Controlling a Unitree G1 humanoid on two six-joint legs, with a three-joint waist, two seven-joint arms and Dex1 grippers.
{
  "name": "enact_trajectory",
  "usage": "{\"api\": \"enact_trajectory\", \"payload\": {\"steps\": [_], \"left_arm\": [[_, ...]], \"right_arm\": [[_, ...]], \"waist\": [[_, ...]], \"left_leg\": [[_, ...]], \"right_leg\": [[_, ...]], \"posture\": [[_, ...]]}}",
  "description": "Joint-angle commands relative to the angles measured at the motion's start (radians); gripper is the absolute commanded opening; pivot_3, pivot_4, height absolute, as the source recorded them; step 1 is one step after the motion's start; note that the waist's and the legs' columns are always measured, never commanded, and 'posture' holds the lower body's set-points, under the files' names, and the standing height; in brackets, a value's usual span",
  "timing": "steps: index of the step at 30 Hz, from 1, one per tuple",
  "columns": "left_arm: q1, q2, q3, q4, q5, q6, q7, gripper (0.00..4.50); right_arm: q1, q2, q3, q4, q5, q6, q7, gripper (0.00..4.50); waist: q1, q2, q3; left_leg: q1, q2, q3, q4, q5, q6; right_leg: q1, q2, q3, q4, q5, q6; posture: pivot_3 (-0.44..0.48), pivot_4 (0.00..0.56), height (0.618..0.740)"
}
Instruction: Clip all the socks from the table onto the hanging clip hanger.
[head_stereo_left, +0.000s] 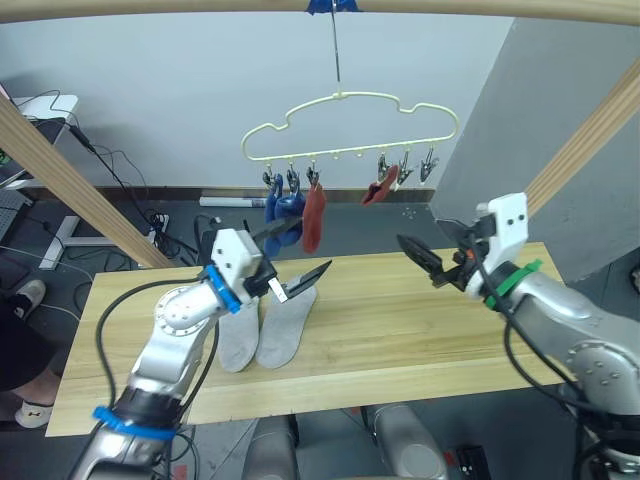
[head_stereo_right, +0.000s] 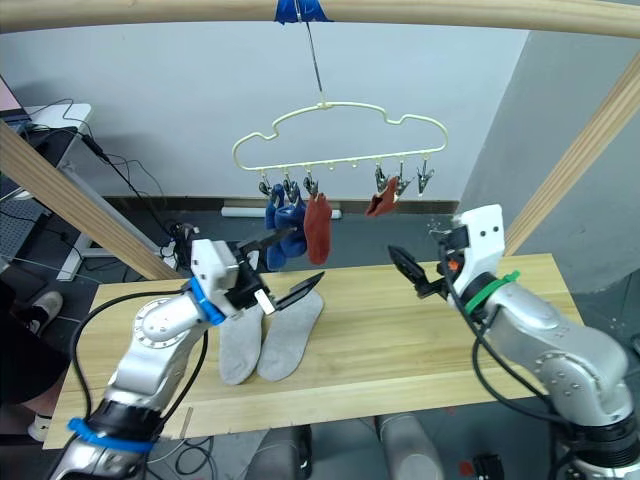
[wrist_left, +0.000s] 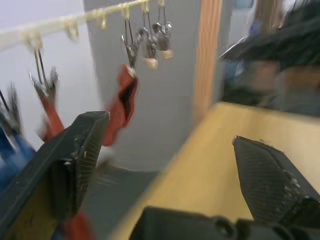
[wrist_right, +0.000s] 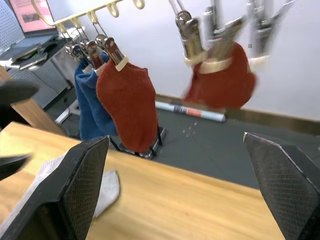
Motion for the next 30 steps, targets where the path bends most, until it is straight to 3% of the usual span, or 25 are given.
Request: {"api": "enact_trajectory", "payload": {"steps": [1,2,7,9,14,30], "left_arm": [[0.047,0.056,0.079,-0.147,-0.112,0.121,-0.033,4.50],[0.058,0.064,0.094,-0.162,-0.117,0.136,-0.033,4.50],[0.082,0.060,0.142,-0.212,-0.127,0.194,-0.011,4.50],[0.103,0.050,0.153,-0.250,-0.119,0.206,0.011,4.50],[0.122,0.025,0.162,-0.305,-0.104,0.230,0.051,4.50],[0.121,0.002,0.163,-0.343,-0.083,0.260,0.086,4.50]], "right_arm": [[-0.017,0.054,0.037,-0.022,-0.165,-0.093,-0.011,4.13],[-0.020,0.072,0.046,-0.014,-0.195,-0.103,-0.012,3.94],[-0.035,0.116,0.085,0.019,-0.353,-0.148,0.010,2.15],[-0.047,0.151,0.100,0.056,-0.426,-0.184,-0.005,2.15],[-0.067,0.218,0.102,0.130,-0.538,-0.231,0.010,0.95],[-0.138,0.362,0.068,0.267,-0.685,-0.294,0.054,0.95]], "waist": [[0.005,0.000,0.000],[0.008,0.000,0.000],[0.013,0.000,0.000],[0.012,0.000,0.000],[0.015,0.000,0.000],[0.019,0.000,0.000]], "left_leg": [[0.000,0.000,-0.001,0.000,0.000,0.000],[0.000,0.000,-0.001,0.001,0.000,0.000],[0.000,-0.002,0.001,0.002,0.000,0.000],[0.000,-0.002,0.001,0.002,0.000,0.000],[0.000,-0.001,0.000,0.001,0.000,0.000],[0.000,-0.001,0.000,0.001,0.000,0.000]], "right_leg": [[0.000,0.000,-0.001,0.000,0.000,0.000],[0.000,0.000,-0.001,0.000,0.000,0.000],[0.002,-0.001,0.001,-0.002,-0.003,-0.006],[0.002,-0.001,0.001,-0.002,-0.003,-0.006],[0.001,-0.001,0.000,-0.001,-0.001,-0.001],[0.001,-0.001,0.000,-0.001,0.000,0.000]], "posture": [[-0.130,0.241,0.740],[-0.130,0.241,0.740],[-0.113,0.239,0.740],[-0.101,0.238,0.740],[-0.093,0.237,0.740],[-0.070,0.242,0.740]]}}
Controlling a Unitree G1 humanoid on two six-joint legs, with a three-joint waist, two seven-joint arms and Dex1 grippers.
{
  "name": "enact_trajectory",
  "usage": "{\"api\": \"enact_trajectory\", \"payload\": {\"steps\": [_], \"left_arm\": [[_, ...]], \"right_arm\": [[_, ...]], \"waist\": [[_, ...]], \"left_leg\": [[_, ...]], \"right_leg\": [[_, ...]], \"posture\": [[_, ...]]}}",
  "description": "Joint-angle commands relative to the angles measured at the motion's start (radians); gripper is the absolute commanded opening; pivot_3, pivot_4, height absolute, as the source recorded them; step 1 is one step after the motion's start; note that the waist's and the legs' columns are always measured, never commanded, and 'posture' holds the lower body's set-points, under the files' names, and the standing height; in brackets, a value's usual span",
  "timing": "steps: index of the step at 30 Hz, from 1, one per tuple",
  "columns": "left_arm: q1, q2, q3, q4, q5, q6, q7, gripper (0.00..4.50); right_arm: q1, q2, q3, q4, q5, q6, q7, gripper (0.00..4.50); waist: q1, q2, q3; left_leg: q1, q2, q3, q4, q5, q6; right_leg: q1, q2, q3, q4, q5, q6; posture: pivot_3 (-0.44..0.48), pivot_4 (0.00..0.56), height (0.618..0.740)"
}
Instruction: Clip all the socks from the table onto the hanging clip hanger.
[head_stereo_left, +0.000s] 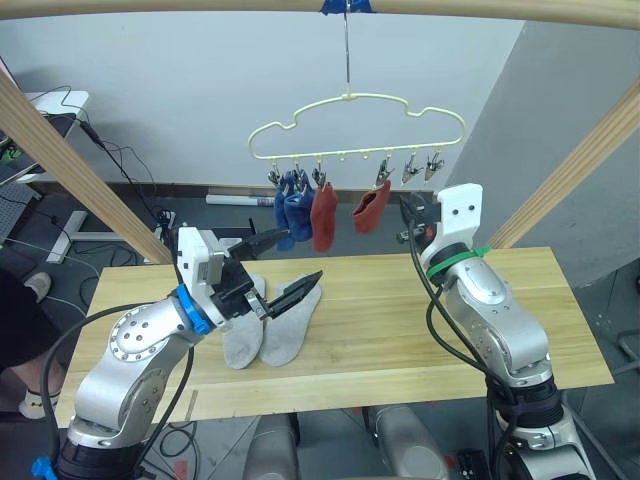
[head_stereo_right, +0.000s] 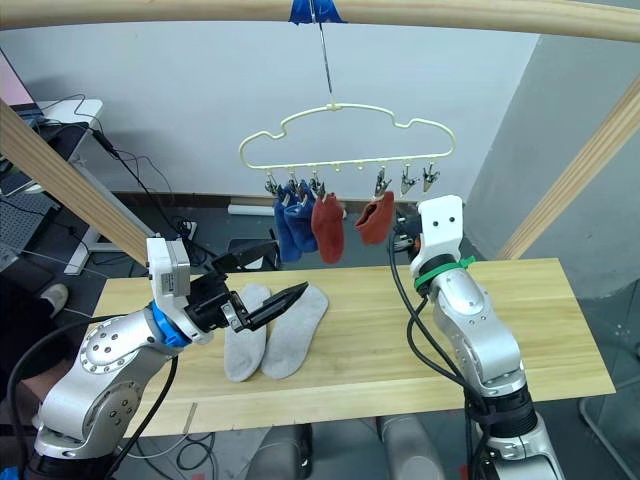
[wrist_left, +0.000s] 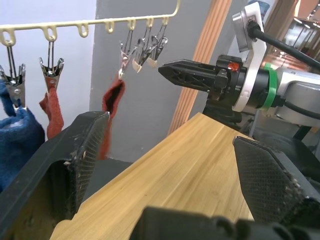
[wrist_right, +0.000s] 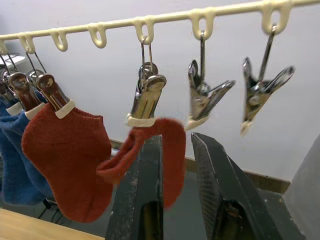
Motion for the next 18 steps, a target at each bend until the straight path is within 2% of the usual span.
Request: {"api": "enact_trajectory", "payload": {"steps": [1,7,9,11,18], "left_arm": [[-0.001,-0.004,0.020,-0.049,0.010,0.001,0.006,4.50],[-0.007,-0.010,0.014,-0.053,0.016,0.002,0.010,4.50],[-0.009,-0.012,0.015,-0.052,0.018,0.002,0.008,4.50],[-0.010,-0.015,0.015,-0.052,0.021,0.002,0.007,4.50],[-0.014,-0.020,0.015,-0.050,0.030,0.002,0.001,4.50]], "right_arm": [[-0.034,0.021,-0.024,-0.003,-0.041,-0.034,-0.003,0.95],[-0.055,0.051,-0.040,0.029,-0.072,-0.056,0.013,0.95],[-0.057,0.058,-0.045,0.035,-0.080,-0.061,0.016,1.30],[-0.060,0.064,-0.050,0.040,-0.087,-0.060,0.013,1.84],[-0.072,0.083,-0.060,0.053,-0.104,-0.069,0.024,4.33]], "waist": [[0.001,0.000,0.000],[0.009,0.000,0.000],[0.011,0.000,0.000],[0.012,0.000,0.000],[0.013,0.000,0.000]], "left_leg": [[0.000,0.000,0.000,0.000,0.000,0.000],[0.000,0.000,0.000,0.000,0.000,0.000],[0.000,0.000,0.000,0.000,0.000,0.000],[0.000,0.000,0.000,0.000,0.000,0.000],[0.000,0.000,0.000,0.000,0.000,0.000]], "right_leg": [[0.000,0.000,0.000,0.000,0.000,0.000],[0.000,0.000,0.000,0.000,0.000,0.000],[0.000,0.000,0.000,0.000,0.000,0.000],[0.000,0.000,0.000,0.000,0.000,0.000],[0.000,0.000,0.000,0.000,0.000,0.000]], "posture": [[-0.070,0.242,0.740],[-0.069,0.243,0.740],[-0.069,0.243,0.740],[-0.067,0.243,0.740],[-0.068,0.243,0.740]]}}
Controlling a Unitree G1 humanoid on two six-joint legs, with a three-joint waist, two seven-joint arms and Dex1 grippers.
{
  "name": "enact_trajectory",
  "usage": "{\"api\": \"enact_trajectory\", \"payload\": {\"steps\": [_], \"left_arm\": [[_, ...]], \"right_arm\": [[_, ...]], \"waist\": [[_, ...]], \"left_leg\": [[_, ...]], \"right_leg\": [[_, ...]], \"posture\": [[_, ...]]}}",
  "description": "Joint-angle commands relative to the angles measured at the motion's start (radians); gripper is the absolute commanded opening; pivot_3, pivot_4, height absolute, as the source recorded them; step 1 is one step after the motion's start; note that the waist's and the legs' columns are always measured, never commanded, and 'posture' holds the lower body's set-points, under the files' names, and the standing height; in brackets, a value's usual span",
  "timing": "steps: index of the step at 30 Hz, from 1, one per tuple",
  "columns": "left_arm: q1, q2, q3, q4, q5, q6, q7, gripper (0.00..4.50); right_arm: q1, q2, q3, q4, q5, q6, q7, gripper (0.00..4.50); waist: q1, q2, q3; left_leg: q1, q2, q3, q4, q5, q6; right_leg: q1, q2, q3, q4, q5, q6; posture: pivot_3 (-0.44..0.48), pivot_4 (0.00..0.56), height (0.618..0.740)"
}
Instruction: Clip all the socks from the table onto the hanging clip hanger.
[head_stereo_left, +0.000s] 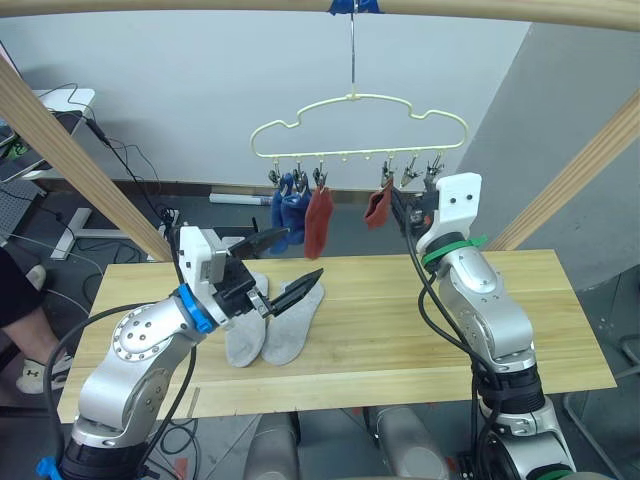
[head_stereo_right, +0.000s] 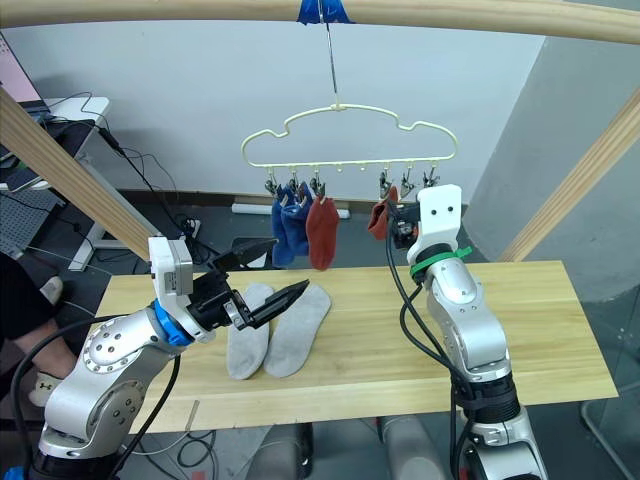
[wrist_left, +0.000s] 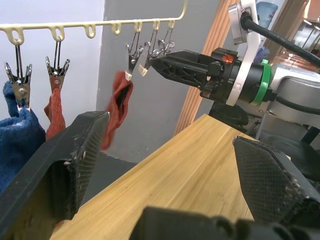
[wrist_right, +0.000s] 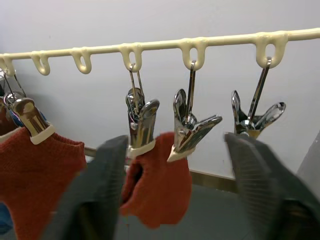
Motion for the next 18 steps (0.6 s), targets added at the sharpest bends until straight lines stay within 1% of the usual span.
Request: {"api": "enact_trajectory", "payload": {"steps": [1,12,15,17,18], "left_arm": [[-0.007,-0.004,0.015,-0.046,0.008,-0.012,-0.002,4.50],[-0.001,-0.012,0.014,-0.042,0.021,-0.016,-0.009,4.50],[0.002,-0.013,0.014,-0.044,0.021,-0.015,-0.010,4.50],[0.004,-0.014,0.014,-0.045,0.021,-0.016,-0.011,4.50],[0.006,-0.014,0.014,-0.046,0.021,-0.017,-0.011,4.50]], "right_arm": [[-0.023,0.008,-0.015,-0.016,-0.021,-0.033,0.005,4.48],[-0.043,0.034,-0.027,0.001,-0.024,-0.030,0.024,4.48],[-0.038,0.035,-0.030,-0.006,-0.029,-0.024,0.027,3.89],[-0.032,0.033,-0.031,-0.013,-0.032,-0.018,0.026,3.21],[-0.028,0.031,-0.031,-0.018,-0.033,-0.017,0.027,3.21]], "waist": [[0.000,0.000,0.000],[0.000,0.000,0.000],[0.000,0.000,0.000],[0.000,0.000,0.000],[0.000,0.000,0.000]], "left_leg": [[0.000,0.000,0.000,0.000,0.000,0.000],[0.000,0.000,0.000,0.000,0.000,0.000],[0.000,0.000,0.000,0.000,0.000,0.000],[0.000,0.000,0.000,0.000,0.000,0.000],[0.000,0.000,0.000,0.000,0.000,0.000]], "right_leg": [[0.000,0.000,0.000,0.000,0.000,0.000],[0.000,0.000,0.000,0.000,0.000,0.000],[0.000,0.000,0.000,0.000,0.000,0.000],[0.000,0.000,0.000,0.000,0.000,0.000],[0.000,0.000,0.000,0.000,0.000,0.000]], "posture": [[-0.066,0.242,0.740],[-0.065,0.242,0.740],[-0.065,0.242,0.740],[-0.067,0.241,0.740],[-0.068,0.241,0.740]]}}
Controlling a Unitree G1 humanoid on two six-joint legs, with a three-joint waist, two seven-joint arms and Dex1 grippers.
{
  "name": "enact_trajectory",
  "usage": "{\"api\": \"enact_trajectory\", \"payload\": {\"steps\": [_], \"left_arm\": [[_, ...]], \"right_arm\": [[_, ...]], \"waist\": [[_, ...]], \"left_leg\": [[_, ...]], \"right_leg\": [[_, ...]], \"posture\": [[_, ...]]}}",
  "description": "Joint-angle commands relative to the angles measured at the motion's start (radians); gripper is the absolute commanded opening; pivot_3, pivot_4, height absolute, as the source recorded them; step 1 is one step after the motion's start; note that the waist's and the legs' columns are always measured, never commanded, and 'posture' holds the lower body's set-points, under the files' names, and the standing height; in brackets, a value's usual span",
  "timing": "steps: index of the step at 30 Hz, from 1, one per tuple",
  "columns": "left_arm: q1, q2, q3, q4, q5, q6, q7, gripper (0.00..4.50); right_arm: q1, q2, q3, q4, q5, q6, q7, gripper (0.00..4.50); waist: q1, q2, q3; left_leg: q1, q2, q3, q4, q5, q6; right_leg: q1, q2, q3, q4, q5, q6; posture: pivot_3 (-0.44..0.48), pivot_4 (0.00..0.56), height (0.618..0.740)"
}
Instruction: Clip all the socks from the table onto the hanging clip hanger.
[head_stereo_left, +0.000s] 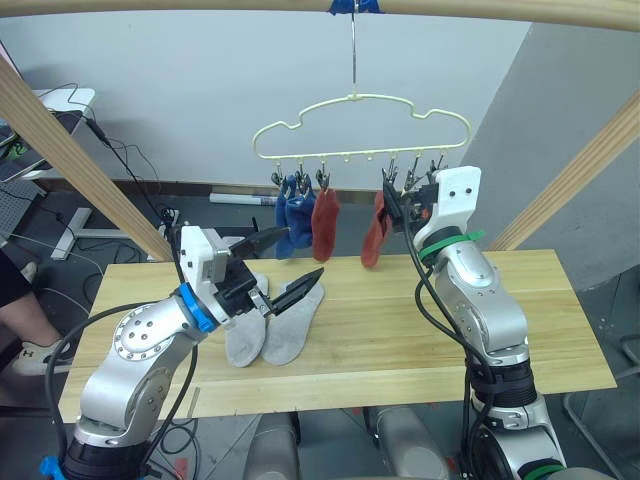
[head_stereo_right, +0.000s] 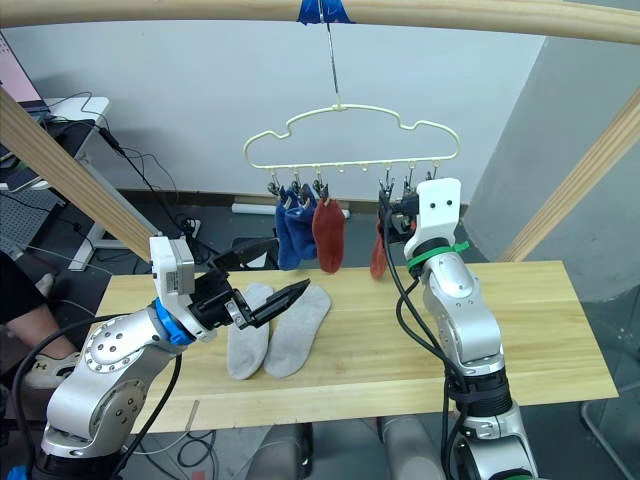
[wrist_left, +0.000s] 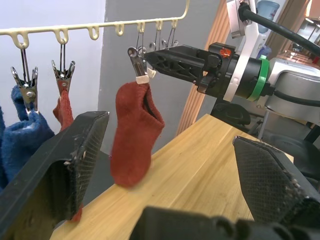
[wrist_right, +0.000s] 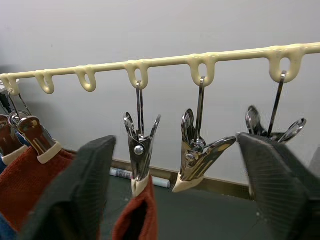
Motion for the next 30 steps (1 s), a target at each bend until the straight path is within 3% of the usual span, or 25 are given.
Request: {"api": "enact_trajectory", "payload": {"steps": [1,10,13,17,30], "left_arm": [[0.010,-0.006,0.013,-0.047,0.006,-0.017,-0.006,4.50],[0.013,-0.012,0.006,-0.048,0.009,-0.020,-0.008,4.50],[0.012,-0.015,0.003,-0.047,0.009,-0.021,-0.009,4.50],[0.010,-0.018,0.003,-0.046,0.011,-0.021,-0.013,4.50],[0.011,-0.025,0.009,-0.048,0.022,-0.020,-0.024,4.50]], "right_arm": [[0.006,-0.004,-0.013,-0.044,-0.012,-0.012,0.007,3.21],[0.035,-0.009,-0.016,-0.078,-0.009,0.001,0.009,3.21],[0.039,-0.003,-0.016,-0.078,-0.005,0.004,0.008,2.62],[0.031,-0.001,-0.016,-0.070,-0.010,0.004,0.004,1.21],[-0.017,0.034,-0.031,-0.024,-0.013,0.007,-0.012,1.21]], "waist": [[0.000,0.000,0.000],[0.000,0.000,0.000],[0.000,0.000,0.000],[0.000,0.000,0.000],[0.000,0.000,0.000]], "left_leg": [[0.000,0.000,0.000,0.000,0.000,0.000],[0.000,0.000,0.000,0.000,0.000,0.000],[0.000,0.000,0.000,0.000,0.000,0.000],[0.000,0.000,0.000,0.000,0.000,0.000],[0.000,0.000,0.000,0.000,0.000,0.000]], "right_leg": [[0.000,0.000,0.000,0.000,0.000,0.000],[0.000,0.000,0.000,0.000,0.000,0.000],[0.000,0.000,0.000,0.000,0.000,0.000],[0.000,0.000,0.000,0.000,0.000,0.000],[0.000,0.000,0.000,0.000,0.000,0.000]], "posture": [[-0.068,0.241,0.740],[-0.069,0.240,0.740],[-0.073,0.238,0.740],[-0.072,0.235,0.740],[-0.064,0.231,0.740]]}}
